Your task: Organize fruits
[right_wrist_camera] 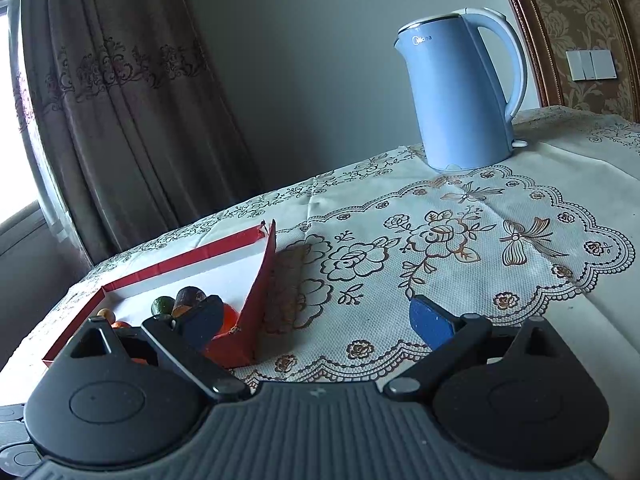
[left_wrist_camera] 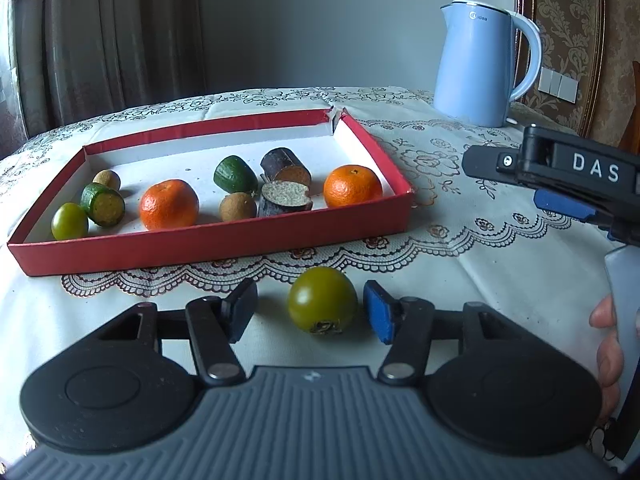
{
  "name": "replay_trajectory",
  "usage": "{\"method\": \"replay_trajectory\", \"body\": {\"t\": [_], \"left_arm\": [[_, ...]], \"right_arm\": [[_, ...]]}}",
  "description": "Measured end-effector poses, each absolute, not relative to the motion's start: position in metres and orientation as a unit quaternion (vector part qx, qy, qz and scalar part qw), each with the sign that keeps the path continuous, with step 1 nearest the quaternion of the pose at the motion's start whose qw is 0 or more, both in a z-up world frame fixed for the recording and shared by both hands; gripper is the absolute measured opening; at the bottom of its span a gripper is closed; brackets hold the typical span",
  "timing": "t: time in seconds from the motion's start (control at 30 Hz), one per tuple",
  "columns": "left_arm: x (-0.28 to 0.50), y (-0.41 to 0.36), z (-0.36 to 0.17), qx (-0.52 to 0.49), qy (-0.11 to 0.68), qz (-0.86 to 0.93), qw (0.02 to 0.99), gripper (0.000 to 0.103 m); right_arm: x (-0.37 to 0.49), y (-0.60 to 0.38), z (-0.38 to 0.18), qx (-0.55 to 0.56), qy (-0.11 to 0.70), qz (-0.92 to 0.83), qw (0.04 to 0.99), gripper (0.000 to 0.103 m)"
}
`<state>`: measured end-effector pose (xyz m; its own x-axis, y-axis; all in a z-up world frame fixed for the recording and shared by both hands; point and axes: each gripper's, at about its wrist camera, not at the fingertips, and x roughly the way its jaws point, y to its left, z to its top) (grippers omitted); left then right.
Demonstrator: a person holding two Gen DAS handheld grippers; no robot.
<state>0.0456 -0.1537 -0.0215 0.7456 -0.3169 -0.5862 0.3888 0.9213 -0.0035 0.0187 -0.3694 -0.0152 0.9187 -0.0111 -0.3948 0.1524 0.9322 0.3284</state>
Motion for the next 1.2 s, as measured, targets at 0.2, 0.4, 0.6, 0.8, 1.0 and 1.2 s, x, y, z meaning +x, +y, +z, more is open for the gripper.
{"method": "replay_trajectory", "body": {"t": [0.2,0.4,0.6,0.8,1.0,1.2], "left_arm": [[0.042,-0.154,-0.021,0.062,0.297,-0.197,0.932,0.041],[0.041,-0.153,-0.021,0.060,0.296,-0.204,0.931,0.033],[0.039,-0.147,-0.020,0.044,0.298,-0.209,0.930,0.031],[0.036,-0.123,-0.015,0.025,0.294,-0.190,0.936,0.031],[0.033,-0.082,-0.007,0.013,0.280,-0.157,0.947,0.031],[0.035,-0.043,-0.009,-0.008,0.287,-0.127,0.950,0.031]], "right_arm": [[0.019,-0.369,-0.015,0.180,0.197,-0.042,0.963,0.100],[0.019,-0.370,-0.015,0.180,0.197,-0.042,0.963,0.100],[0.018,-0.369,-0.016,0.182,0.195,-0.039,0.963,0.100],[0.019,-0.368,-0.016,0.181,0.195,-0.034,0.963,0.100],[0.022,-0.366,-0.016,0.172,0.208,-0.023,0.962,0.100],[0.032,-0.352,-0.018,0.132,0.262,-0.026,0.956,0.100]]}}
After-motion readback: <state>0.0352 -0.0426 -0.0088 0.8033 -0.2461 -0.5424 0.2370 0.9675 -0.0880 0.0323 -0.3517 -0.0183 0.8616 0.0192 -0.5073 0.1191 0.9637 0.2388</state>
